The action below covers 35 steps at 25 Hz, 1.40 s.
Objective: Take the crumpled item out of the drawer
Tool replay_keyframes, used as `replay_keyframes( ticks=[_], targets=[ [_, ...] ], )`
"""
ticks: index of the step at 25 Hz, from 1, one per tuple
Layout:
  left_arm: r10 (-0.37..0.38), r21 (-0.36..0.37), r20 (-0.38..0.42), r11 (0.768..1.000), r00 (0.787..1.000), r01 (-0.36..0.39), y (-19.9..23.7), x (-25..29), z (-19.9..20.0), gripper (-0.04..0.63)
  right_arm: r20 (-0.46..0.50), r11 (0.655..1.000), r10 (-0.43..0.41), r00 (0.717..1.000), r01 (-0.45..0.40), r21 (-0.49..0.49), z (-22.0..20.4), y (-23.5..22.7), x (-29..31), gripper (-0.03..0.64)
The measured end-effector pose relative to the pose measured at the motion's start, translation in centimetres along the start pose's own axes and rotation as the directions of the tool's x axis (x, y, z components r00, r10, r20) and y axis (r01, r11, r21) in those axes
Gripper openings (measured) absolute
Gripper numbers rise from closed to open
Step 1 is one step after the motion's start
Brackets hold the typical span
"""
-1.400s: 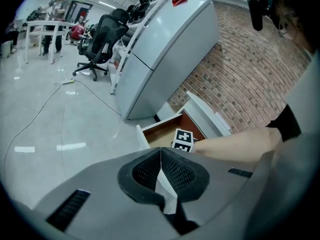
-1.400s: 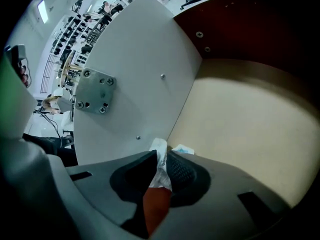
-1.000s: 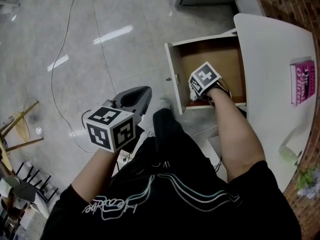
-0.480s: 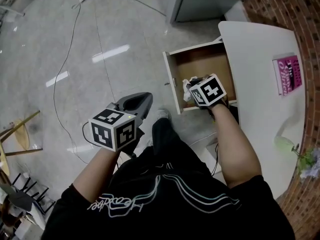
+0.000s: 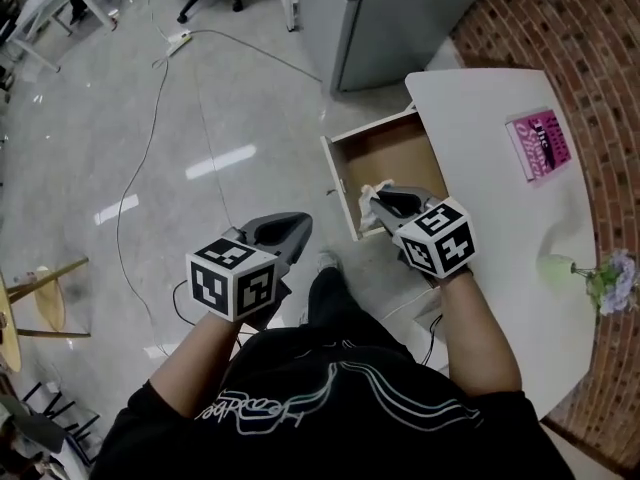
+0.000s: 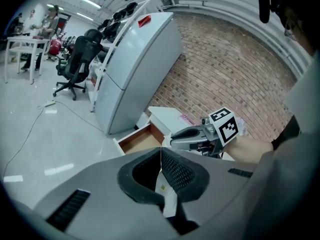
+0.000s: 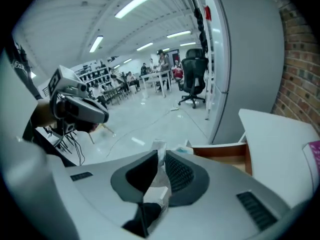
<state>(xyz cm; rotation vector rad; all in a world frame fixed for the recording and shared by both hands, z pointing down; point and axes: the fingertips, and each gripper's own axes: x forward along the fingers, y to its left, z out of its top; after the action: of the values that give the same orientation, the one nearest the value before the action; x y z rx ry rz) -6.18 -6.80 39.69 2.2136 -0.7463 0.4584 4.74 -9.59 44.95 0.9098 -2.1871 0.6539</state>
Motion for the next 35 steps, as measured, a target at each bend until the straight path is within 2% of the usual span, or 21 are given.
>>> replay_keyframes(
  ticks=[4, 9, 14, 20, 23, 26, 31, 35],
  targets=[
    [-0.054, 0.043, 0.055, 0.998, 0.997, 0.052, -3.6, -2.7, 1.3, 0.023, 0.125, 0.999, -0.024, 0.992, 0.028, -0.033, 2.8, 3.3, -5.3, 0.072],
    [-0.117, 0.092, 0.089, 0.99, 0.989, 0.109, -8.7, -6.7, 1.6, 0.023, 0.235, 0.995, -0.032, 0.972, 0.054, -0.088, 4.4, 8.5, -11.9, 0.072],
    [-0.176, 0.196, 0.13, 0.969, 0.976, 0.148, -13.6, -9.9, 3.0, 0.023, 0.371, 0.992, -0.043, 0.928, 0.082, -0.092, 5.4, 11.3, -18.0, 0.072],
    [-0.183, 0.306, 0.154, 0.943, 0.971, 0.129, -17.3, -12.0, 3.3, 0.023, 0.488, 0.996, -0.012, 0.873, 0.053, -0.07, 5.3, 14.4, -22.8, 0.072],
    [-0.214, 0.332, 0.135, 0.93, 0.968, 0.159, -18.7, -12.2, 3.2, 0.023, 0.525, 0.995, -0.016, 0.851, 0.068, -0.079, 5.4, 15.4, -24.7, 0.072],
    [-0.247, 0.31, 0.134, 0.93, 0.96, 0.196, -19.6, -12.1, 3.4, 0.023, 0.545, 0.994, -0.033, 0.837, 0.083, -0.067, 5.0, 15.7, -25.7, 0.072],
    [-0.272, 0.348, 0.136, 0.913, 0.953, 0.211, -20.8, -12.2, 2.9, 0.023, 0.55, 0.994, -0.051, 0.834, 0.095, -0.051, 3.8, 15.8, -26.0, 0.072],
    [-0.271, 0.345, 0.128, 0.914, 0.954, 0.213, -20.4, -11.8, 2.4, 0.023, 0.546, 0.995, -0.05, 0.836, 0.091, -0.049, 3.4, 16.1, -25.7, 0.072]
  ],
)
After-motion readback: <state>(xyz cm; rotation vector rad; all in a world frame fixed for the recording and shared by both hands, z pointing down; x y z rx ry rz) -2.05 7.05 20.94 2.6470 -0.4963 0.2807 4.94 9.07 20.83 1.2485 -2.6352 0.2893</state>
